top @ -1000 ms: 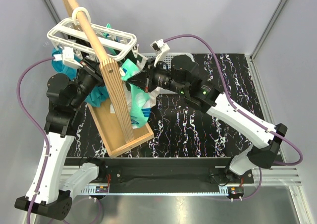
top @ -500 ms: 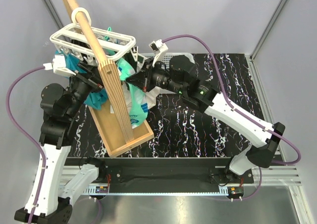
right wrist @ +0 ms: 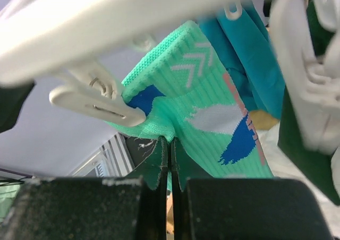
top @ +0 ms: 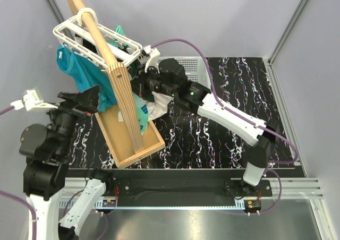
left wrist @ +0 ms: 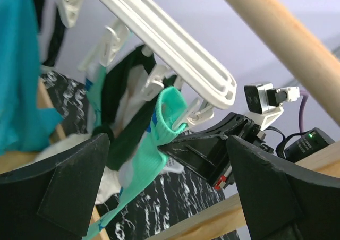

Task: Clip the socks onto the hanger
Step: Clamp the sock onto the hanger, then reset both arms

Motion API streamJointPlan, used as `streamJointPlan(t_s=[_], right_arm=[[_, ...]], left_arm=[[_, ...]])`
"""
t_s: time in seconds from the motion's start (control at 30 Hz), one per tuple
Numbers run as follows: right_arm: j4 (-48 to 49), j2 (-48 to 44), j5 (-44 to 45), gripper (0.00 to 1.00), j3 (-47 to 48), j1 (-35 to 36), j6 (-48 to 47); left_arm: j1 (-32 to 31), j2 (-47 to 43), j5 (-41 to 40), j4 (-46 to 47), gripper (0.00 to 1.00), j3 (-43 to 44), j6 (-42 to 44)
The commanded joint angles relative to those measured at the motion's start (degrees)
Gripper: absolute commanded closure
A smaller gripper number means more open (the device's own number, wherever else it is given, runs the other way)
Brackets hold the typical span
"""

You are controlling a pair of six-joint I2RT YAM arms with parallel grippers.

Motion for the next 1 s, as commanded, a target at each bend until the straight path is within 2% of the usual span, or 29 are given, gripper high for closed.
streamJointPlan(t_s=[0.0,0.03,0.07,0.17,0.23,0.27,0.37,0.57,0.6,0.67,0.7,0.73,0.83,0.97], right_arm=[[0.8,2.5,-0.2,0.98,6.5,0.6,-2.9],[0.3,3.2,-0.5,0.94,8.1,0.6,-2.9],[-0.1,3.7,-0.5,0.84,8.5,0.7,-2.8],[-2.0,3.9,1.3,0.67,9.2,0.6,-2.2],[-4.0,3.6,3.0,0.61,9.0,0.6,-2.1],[-4.8,3.1,3.4,0.54,9.0,0.6,-2.1],[-7.7,0.7,5.5,0.47,6.9,0.7,-2.4],[-12.3,-7.6,11.8,0.30,-1.9,0.6,-3.1],[-14.3,-8.8,13.7,0.21,-4.0,0.6,-3.1],[-16.1,-12.5,15.8,0.11,-6.4,0.5,-3.0],[-18.1,-17.6,19.2,0.01,-13.1,0.5,-2.7],[-18.1,-17.7,19.2,0.00,-13.2,0.5,-2.4],[-19.1,-22.2,22.3,0.00,-21.7,0.5,-1.5],[-17.4,-26.9,24.4,0.00,-36.0,0.0,0.7]], left_arm=[[-0.1,-3.4,-9.1,-4.0,0.01,1.3,4.9],[-0.1,-4.1,-9.8,-4.4,0.01,1.2,5.4],[-0.1,-5.2,-10.0,-5.5,0.01,1.1,6.4],[-0.1,-6.9,-10.1,-8.3,0.01,0.4,7.6],[-0.2,-7.9,-9.4,-10.3,0.01,-0.5,7.9],[-0.2,-8.9,-9.2,-11.0,0.01,-1.8,7.8],[-0.1,-11.0,-7.6,-12.8,0.01,-4.1,7.3],[-0.1,-14.6,-4.8,-14.7,0.01,-10.1,5.1],[-0.1,-15.0,-4.7,-15.0,0.01,-11.2,4.9],[-0.1,-15.6,-4.7,-15.2,0.01,-12.3,4.7],[-0.1,-16.0,-4.3,-15.0,0.01,-15.1,3.5],[-0.1,-16.1,-4.3,-15.0,0.01,-15.1,3.5],[-0.1,-16.3,-3.8,-13.7,0.01,-19.4,2.0],[-0.1,-16.0,-3.1,-8.8,0.01,-25.5,-0.4]])
